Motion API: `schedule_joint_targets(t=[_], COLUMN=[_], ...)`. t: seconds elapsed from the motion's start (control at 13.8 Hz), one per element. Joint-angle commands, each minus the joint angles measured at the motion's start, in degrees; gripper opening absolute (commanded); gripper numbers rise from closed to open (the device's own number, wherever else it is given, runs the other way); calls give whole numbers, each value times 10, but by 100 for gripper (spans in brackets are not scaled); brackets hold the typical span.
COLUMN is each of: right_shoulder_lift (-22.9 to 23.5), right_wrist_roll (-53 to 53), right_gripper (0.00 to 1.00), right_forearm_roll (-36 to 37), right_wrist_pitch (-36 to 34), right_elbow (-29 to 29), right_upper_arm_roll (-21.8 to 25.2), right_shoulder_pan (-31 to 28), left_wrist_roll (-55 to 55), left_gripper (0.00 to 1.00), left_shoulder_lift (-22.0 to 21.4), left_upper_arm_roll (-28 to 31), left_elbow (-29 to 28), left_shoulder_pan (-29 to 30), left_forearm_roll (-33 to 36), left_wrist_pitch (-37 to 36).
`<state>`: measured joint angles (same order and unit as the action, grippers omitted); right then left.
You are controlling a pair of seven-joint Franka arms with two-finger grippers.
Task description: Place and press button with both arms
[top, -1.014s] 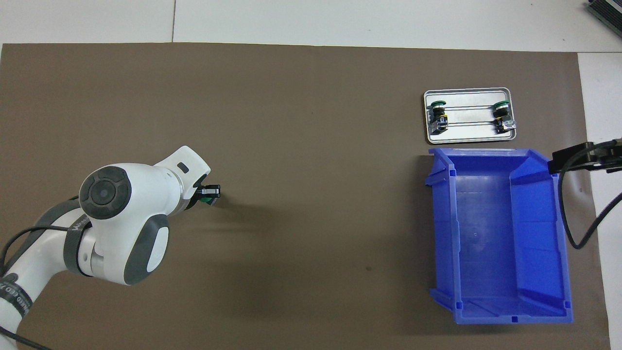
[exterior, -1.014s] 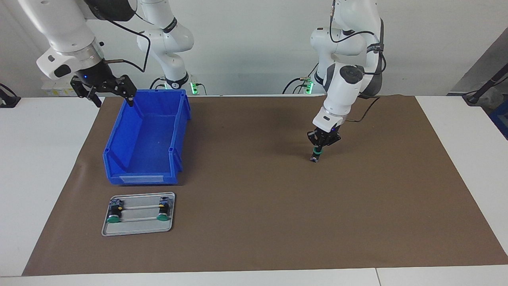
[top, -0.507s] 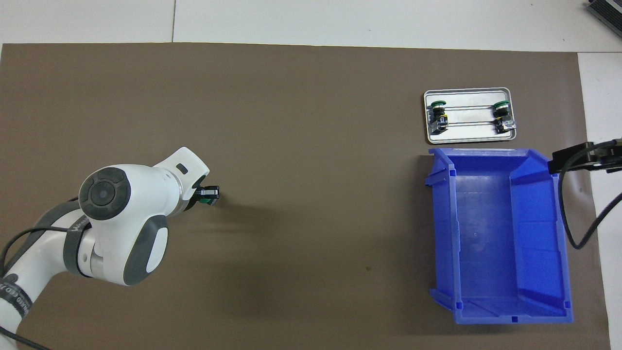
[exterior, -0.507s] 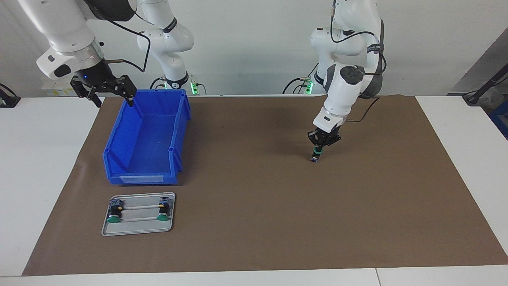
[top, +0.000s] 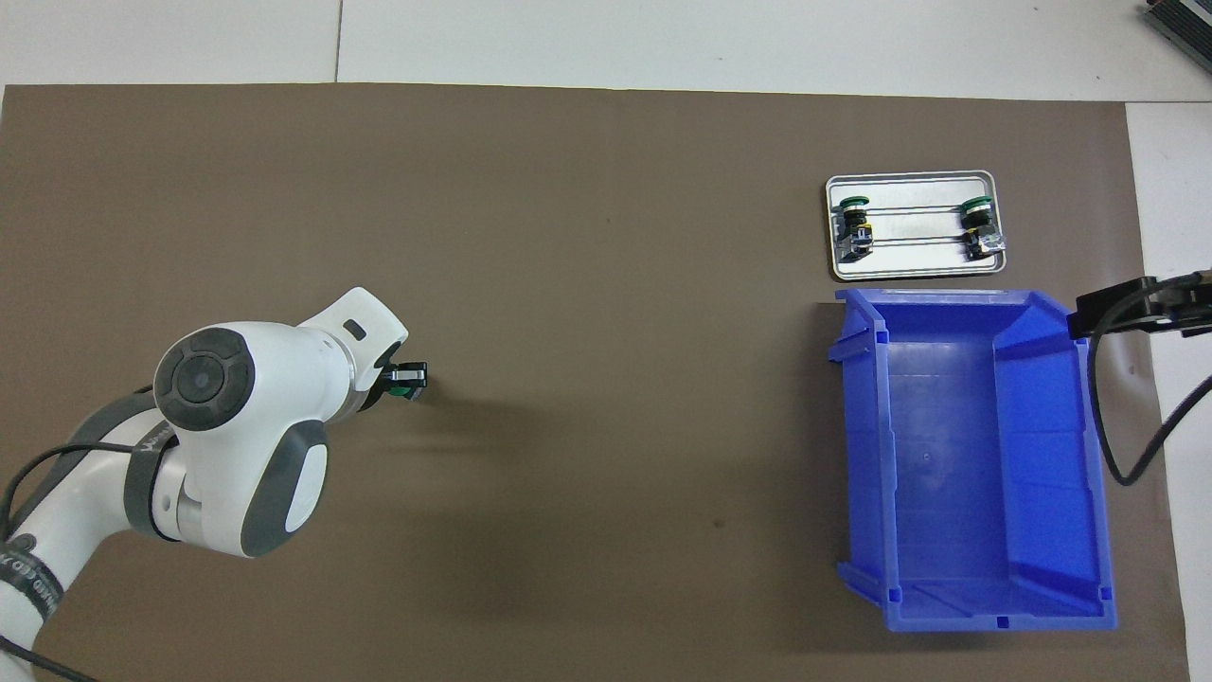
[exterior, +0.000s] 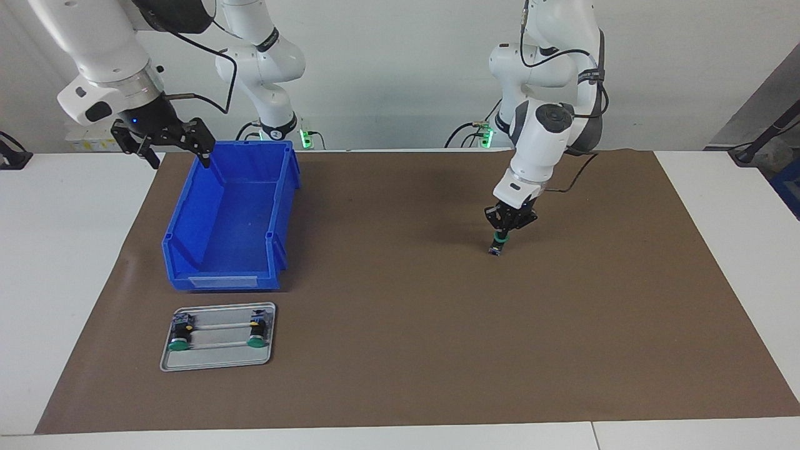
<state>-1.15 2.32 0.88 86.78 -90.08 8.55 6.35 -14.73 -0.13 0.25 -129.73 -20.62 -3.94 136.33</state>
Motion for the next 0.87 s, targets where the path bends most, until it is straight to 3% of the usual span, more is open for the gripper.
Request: schedule_joint_targets(t=[0.0, 0.51, 0.8], right_shoulder_lift=[1, 1, 1], right_wrist_roll=[2, 2, 2], right_gripper=[100, 100, 100], right_forearm_roll=[1, 1, 1], right_wrist_pitch=[-7, -7, -8], right_elbow=[3, 3, 3], right_upper_arm_roll=[-5, -5, -6], right_shoulder_pan=[-6, -6, -6], left_wrist_roll=[-10, -1, 99], left_gripper=[0, 0, 0], left_shoulder_lift=[14, 10, 3], left_upper_arm_roll=[5, 7, 7], left_elbow=[53, 212, 284], left_shoulder_pan=[-3, 41, 104], left_forearm_roll=[9, 18, 35], left_wrist_pitch=[-71, -296, -413])
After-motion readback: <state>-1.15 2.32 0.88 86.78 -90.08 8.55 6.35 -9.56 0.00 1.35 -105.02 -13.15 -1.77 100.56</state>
